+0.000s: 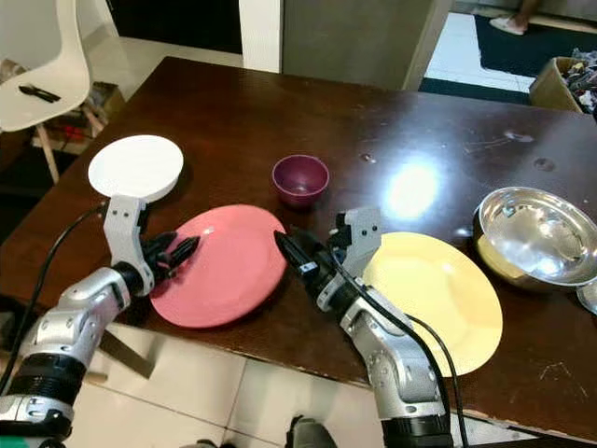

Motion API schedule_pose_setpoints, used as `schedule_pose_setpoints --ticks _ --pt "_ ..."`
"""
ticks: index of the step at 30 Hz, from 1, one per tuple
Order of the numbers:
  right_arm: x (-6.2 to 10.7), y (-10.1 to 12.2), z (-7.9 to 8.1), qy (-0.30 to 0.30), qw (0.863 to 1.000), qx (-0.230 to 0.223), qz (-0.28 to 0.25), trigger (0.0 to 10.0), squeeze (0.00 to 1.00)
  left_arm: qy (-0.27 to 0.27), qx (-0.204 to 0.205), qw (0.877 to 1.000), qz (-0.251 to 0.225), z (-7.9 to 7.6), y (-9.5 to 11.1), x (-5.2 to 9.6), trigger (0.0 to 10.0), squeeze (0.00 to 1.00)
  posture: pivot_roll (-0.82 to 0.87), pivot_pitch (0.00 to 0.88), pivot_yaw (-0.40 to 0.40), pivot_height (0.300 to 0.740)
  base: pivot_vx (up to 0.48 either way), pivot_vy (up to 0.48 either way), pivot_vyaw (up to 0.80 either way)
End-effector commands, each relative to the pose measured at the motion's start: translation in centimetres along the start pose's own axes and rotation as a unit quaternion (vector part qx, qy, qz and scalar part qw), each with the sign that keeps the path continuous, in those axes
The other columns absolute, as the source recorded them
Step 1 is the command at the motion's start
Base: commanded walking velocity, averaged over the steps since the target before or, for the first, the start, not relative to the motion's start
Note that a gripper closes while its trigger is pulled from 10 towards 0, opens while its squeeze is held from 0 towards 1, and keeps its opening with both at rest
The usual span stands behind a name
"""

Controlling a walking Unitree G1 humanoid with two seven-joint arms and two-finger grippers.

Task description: Setting the table

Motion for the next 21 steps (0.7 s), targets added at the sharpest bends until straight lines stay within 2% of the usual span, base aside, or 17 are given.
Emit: schedule_pose_setpoints --ticks 1,4,8,15,18,21 --pt "-0.1 -0.3 0.6 0.017 1.000 -0.015 0.004 10.0 0.00 0.015 0.023 0.999 0.047 0.9 -3.2 0.9 10.0 0.00 -0.13 0.126 0.080 0.740 0.000 0.000 0.00" --pt "-0.2 -0.3 0.9 0.024 1.000 -0.018 0.005 10.0 0.00 0.014 0.018 0.998 0.061 0.7 -4.5 1.2 10.0 0.00 -0.13 0.131 0.076 0.740 0.000 0.000 0.00" --pt "-0.1 -0.2 1.1 0.028 0.999 -0.023 0.003 10.0 0.00 0.014 0.016 0.998 0.060 0.5 -4.6 1.1 10.0 0.00 -0.13 0.135 0.071 0.740 0.000 0.000 0.00" --pt "0.1 1.5 0.9 0.023 0.997 -0.073 -0.028 10.0 0.00 0.006 -0.004 0.999 0.054 -0.3 -4.7 0.9 10.0 0.00 -0.13 0.138 0.069 0.740 0.000 0.000 0.00" --pt "0.2 1.5 1.0 0.025 0.995 -0.092 -0.027 10.0 0.00 0.005 -0.006 0.999 0.053 -0.3 -4.6 0.8 10.0 0.00 -0.13 0.138 0.069 0.740 0.000 0.000 0.00" --pt "0.7 0.3 1.6 0.038 0.994 -0.104 0.002 10.0 0.00 0.004 -0.009 0.999 0.051 -0.4 -4.6 0.8 10.0 0.00 -0.14 0.142 0.064 0.740 0.000 0.000 0.00"
Point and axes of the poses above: a point about 5 cm out from each wrist's last joint towards the gripper, its own x axis pointing back from the gripper into the wrist, its own y axis along the axis of the wrist's last joint, z = x × y, the point moved 5 cm from there along -x, pointing out of the wrist towards the gripper, and after that the axes turned 2 degrees about x, right-handed, at the moved point
